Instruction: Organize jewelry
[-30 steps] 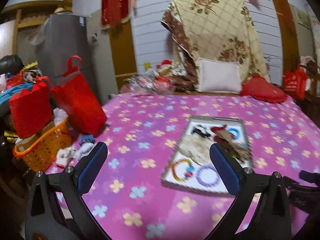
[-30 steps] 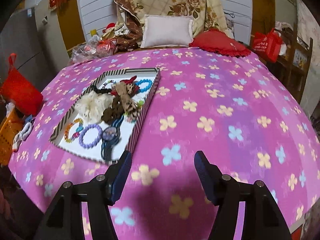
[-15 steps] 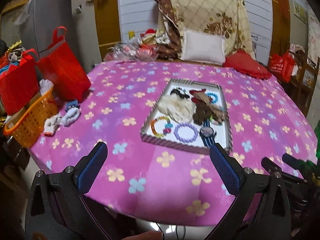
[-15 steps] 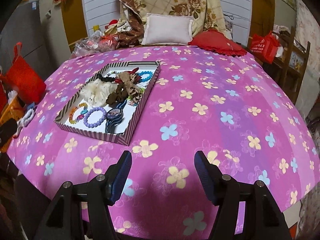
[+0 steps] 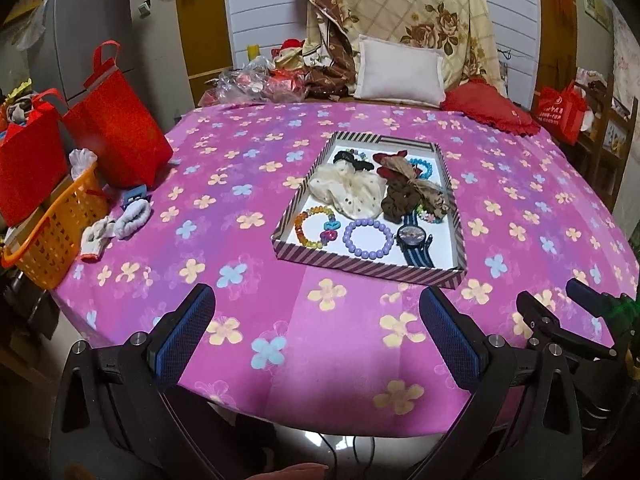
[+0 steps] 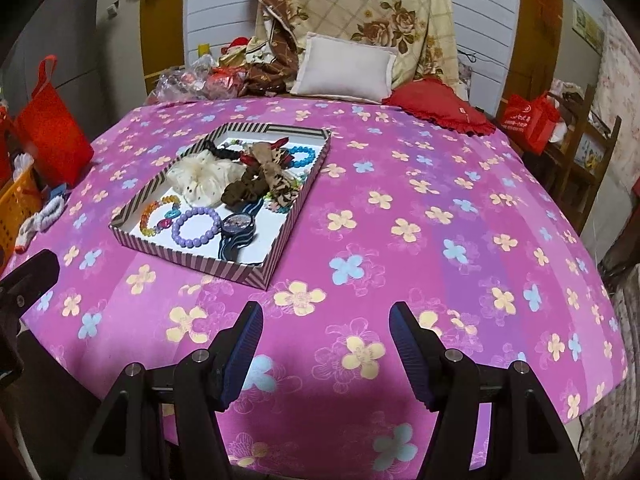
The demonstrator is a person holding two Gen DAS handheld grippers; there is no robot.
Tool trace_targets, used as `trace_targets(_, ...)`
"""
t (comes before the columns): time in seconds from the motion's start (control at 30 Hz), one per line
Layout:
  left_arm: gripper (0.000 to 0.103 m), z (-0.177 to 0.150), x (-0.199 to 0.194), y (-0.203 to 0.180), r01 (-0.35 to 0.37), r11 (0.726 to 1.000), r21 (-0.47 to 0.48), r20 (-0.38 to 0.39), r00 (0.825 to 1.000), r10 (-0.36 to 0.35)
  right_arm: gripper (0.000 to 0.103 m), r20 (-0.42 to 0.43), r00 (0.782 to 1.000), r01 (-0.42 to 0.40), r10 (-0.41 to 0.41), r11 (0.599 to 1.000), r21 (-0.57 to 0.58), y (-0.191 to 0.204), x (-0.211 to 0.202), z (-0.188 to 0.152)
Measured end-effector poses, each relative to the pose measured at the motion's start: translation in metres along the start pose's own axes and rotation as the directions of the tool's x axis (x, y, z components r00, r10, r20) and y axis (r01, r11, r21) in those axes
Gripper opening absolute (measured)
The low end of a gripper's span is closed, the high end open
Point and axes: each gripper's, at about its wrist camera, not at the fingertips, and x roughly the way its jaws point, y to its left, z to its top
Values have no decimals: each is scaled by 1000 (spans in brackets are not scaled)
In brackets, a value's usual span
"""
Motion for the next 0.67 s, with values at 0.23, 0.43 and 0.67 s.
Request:
trace_targets(0.23, 102, -3, 19, 2, 1, 1000, -1, -49, 999, -1, 64, -33, 999, -6, 6, 1000, 18, -1, 15, -3)
trace_targets(0.43, 102, -6, 37, 5, 6, 1000, -6, -92, 996, -7, 64, -63, 998, -6, 7, 1000, 19, 0, 30, -2)
trace_targets(0.67, 102, -9, 51, -5, -18, 999, 36, -117, 993, 22, 64, -99, 995, -18, 22, 999, 44, -8, 47, -7)
